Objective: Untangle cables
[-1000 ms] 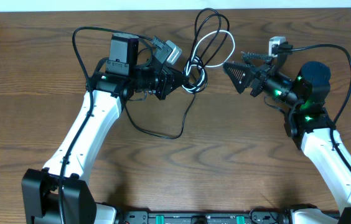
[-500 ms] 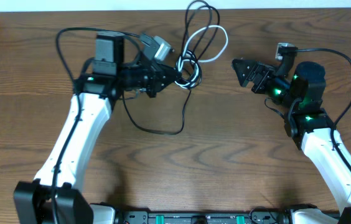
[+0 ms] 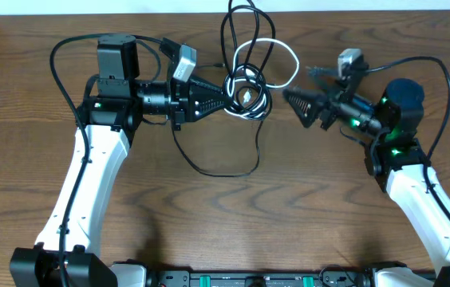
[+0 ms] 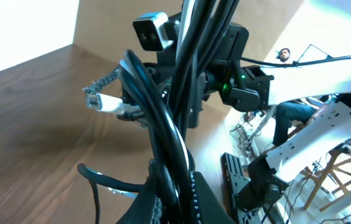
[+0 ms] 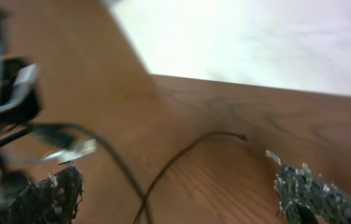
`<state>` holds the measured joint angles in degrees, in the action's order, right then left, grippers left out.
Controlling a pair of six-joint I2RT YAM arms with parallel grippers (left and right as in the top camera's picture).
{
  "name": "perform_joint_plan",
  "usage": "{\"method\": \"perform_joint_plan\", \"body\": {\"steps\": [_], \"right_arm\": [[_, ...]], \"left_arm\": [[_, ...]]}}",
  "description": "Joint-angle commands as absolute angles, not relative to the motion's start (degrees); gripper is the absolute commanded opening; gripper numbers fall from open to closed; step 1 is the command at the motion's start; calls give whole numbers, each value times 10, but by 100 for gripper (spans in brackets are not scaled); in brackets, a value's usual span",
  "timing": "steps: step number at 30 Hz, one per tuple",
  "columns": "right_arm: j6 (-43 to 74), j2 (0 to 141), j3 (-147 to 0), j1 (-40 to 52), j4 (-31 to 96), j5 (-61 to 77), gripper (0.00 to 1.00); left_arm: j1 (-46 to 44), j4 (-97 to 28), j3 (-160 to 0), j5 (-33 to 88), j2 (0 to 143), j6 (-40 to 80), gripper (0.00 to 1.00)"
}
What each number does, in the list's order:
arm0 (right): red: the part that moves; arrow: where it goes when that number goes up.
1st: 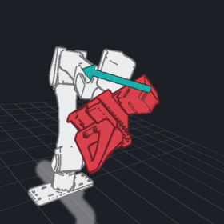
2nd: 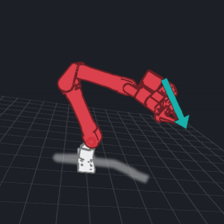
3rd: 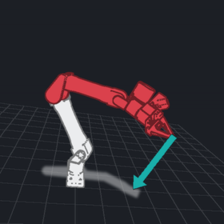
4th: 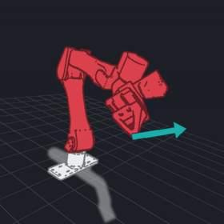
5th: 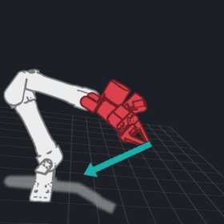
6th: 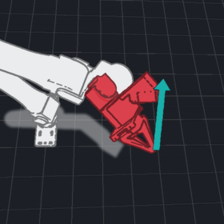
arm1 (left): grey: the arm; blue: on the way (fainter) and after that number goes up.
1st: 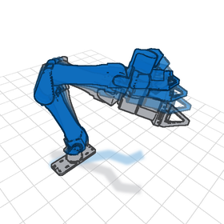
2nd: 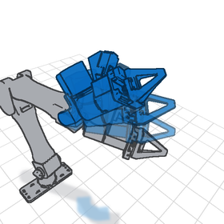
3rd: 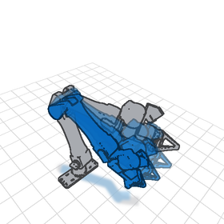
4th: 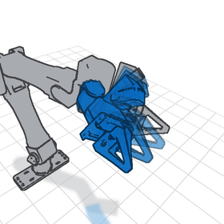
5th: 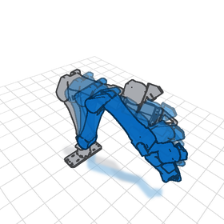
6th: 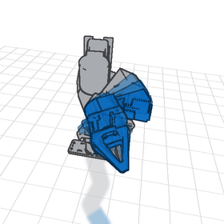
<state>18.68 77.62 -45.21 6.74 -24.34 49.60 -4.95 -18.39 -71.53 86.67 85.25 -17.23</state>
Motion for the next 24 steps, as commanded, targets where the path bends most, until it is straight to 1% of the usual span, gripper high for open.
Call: {"method": "perform_joint_plan", "body": {"steps": [1,3,5,7,8,9,11,12,16,24], "right_arm": [[113,768,-456,77,-250,598,98],[81,768,-456,83,-251,626,98],[75,768,-456,86,-251,627,97],[64,768,-456,89,-251,627,93],[55,768,-456,91,-252,627,88],[50,768,-456,93,-256,627,79],[48,768,-456,95,-266,625,65],[45,768,-456,95,-271,625,62],[40,768,-456,95,-275,623,61],[27,768,-456,102,-275,623,63]], "left_arm": [[-47,-178,-714,901,842,-186,8],[-47,-178,-714,901,842,-186,8],[-47,-179,-714,901,842,-186,8],[-48,-179,-714,901,842,-185,8],[-49,-179,-714,901,842,-183,8],[-50,-180,-714,901,842,-183,8],[-53,-185,-714,901,842,-183,7],[-55,-188,-714,901,842,-183,8],[-62,-197,-714,901,842,-183,8],[-105,-205,-714,901,842,-183,8]]}}
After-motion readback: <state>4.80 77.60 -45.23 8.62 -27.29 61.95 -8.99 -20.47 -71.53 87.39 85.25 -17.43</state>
